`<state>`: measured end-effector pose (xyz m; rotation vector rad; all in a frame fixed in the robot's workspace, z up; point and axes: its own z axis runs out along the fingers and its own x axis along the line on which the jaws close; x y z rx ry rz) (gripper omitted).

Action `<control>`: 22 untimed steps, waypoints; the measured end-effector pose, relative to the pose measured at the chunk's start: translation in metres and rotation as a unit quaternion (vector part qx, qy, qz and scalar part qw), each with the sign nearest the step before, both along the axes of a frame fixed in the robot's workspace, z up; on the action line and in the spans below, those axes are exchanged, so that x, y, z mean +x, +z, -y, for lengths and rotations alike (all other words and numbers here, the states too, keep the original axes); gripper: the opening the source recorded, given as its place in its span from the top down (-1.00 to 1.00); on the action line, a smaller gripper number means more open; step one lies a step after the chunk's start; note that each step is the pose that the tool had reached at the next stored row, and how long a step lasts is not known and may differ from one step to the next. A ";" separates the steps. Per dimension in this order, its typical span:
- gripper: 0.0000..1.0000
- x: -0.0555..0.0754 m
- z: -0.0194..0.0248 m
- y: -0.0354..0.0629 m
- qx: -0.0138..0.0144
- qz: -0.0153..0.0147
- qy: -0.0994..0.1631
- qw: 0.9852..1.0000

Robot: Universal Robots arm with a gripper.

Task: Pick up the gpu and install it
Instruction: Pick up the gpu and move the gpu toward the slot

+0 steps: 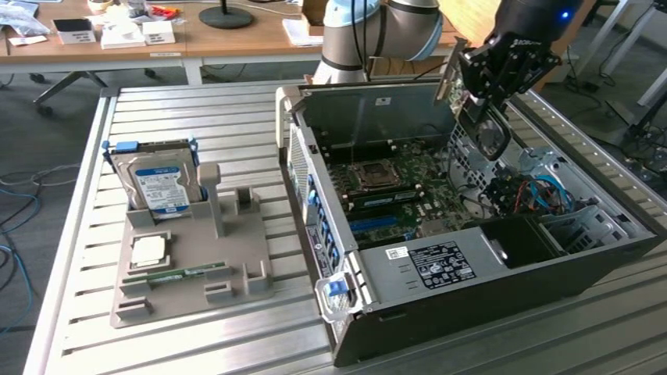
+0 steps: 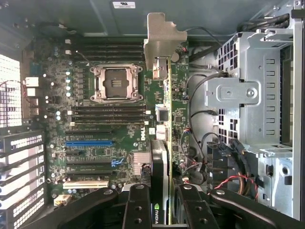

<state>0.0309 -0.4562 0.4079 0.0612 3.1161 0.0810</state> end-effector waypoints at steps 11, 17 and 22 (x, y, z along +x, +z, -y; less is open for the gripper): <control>0.47 0.002 0.0000 0.0000 0.000 0.000 0.000 1.000; 0.47 0.003 0.0000 0.0000 0.000 0.000 0.000 1.000; 0.47 0.003 0.0000 0.0000 0.000 0.000 0.000 1.000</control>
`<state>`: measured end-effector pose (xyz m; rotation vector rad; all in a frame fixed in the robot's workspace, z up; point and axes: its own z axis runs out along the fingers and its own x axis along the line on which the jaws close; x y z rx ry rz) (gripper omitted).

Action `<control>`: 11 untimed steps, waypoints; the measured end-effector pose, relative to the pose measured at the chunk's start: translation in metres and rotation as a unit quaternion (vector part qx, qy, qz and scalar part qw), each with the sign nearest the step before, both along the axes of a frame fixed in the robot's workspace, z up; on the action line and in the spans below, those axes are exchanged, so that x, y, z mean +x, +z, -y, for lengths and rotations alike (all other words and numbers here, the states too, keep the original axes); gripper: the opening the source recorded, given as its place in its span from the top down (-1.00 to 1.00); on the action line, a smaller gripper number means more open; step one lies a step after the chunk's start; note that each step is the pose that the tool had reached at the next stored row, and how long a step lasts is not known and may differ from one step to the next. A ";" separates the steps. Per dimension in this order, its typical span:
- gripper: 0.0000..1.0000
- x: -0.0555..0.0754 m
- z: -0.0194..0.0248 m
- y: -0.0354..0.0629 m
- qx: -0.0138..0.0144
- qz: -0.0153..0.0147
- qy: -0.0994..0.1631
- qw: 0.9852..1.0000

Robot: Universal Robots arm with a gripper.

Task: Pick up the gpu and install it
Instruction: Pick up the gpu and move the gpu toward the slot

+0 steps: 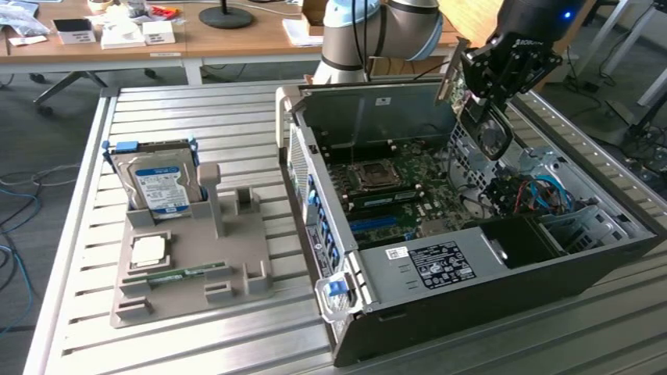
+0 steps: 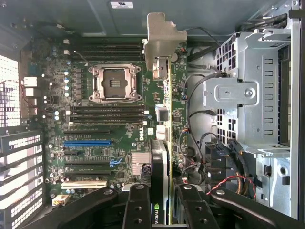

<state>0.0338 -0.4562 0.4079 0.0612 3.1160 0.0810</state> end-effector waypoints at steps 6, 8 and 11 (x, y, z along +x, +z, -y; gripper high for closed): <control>0.47 0.007 0.0000 0.0000 0.000 0.000 0.000 1.000; 0.47 0.011 0.0000 0.0000 0.000 0.000 0.000 1.000; 0.47 0.018 0.0000 0.0000 0.000 0.000 0.000 1.000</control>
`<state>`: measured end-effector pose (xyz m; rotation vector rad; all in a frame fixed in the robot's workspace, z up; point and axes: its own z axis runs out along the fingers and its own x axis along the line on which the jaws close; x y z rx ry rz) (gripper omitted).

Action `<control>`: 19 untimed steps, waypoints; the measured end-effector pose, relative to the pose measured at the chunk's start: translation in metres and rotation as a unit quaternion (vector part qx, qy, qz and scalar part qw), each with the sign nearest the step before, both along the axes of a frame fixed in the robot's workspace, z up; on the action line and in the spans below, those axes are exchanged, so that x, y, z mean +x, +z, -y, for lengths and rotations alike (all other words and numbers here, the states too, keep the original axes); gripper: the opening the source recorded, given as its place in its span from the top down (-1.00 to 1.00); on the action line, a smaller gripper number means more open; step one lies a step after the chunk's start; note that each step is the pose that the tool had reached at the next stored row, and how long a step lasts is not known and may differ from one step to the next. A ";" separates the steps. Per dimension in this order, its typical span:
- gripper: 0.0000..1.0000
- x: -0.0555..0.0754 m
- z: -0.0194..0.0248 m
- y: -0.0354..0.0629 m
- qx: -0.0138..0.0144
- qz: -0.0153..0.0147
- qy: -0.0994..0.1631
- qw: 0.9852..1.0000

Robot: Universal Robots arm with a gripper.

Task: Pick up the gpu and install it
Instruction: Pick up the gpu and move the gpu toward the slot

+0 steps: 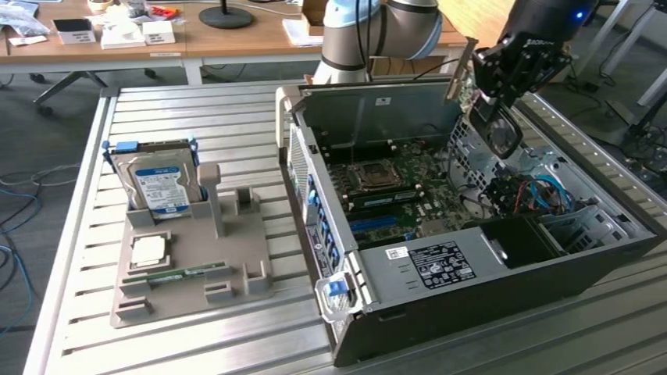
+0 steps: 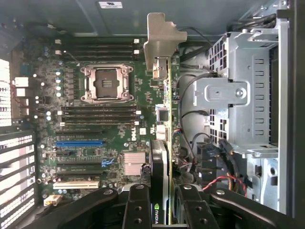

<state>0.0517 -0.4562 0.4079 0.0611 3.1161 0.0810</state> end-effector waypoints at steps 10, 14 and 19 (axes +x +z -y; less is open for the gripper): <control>0.47 0.016 0.0000 -0.0002 0.000 0.000 0.000 1.000; 0.47 0.017 0.0000 -0.0003 0.000 0.000 0.000 1.000; 0.47 0.018 0.0000 -0.0003 0.000 0.000 0.000 1.000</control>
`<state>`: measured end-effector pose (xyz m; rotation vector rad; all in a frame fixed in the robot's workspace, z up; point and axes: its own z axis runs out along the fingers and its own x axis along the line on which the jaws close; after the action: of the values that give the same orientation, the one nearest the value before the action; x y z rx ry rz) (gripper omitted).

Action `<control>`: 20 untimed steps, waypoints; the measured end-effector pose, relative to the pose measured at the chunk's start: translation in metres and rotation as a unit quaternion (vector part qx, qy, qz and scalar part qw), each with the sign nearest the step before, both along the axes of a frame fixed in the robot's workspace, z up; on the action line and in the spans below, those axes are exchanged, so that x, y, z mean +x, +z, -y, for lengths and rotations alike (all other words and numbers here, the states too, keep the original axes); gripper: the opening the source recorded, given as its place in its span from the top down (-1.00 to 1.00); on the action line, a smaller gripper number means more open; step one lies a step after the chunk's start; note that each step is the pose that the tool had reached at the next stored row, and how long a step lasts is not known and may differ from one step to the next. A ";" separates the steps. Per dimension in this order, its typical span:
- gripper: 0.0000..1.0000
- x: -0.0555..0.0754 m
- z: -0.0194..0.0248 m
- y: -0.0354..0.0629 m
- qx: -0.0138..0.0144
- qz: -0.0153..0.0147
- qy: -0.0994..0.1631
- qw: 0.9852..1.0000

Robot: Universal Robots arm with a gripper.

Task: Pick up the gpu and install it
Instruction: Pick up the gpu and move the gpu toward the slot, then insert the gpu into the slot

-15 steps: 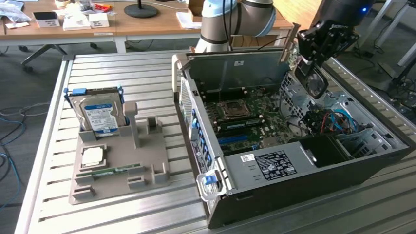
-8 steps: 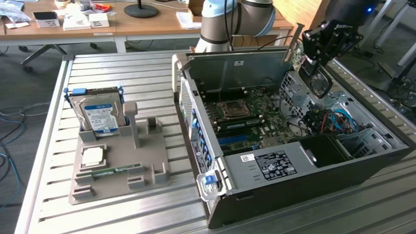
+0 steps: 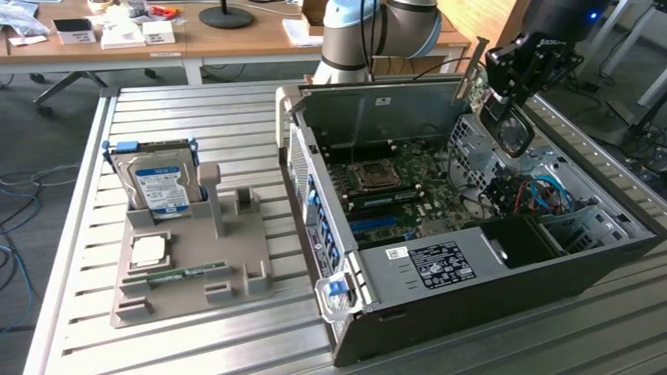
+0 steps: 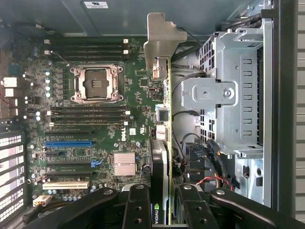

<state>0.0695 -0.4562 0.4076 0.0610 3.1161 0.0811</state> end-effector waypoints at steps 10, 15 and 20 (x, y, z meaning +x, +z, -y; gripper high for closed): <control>0.47 0.001 0.0000 0.0000 0.000 0.000 0.000 1.000; 0.47 0.001 0.0000 0.0000 0.000 0.000 0.001 1.000; 0.47 0.001 0.0000 0.0000 0.000 0.000 0.014 1.000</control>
<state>0.0700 -0.4562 0.4076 0.0162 3.1173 0.0815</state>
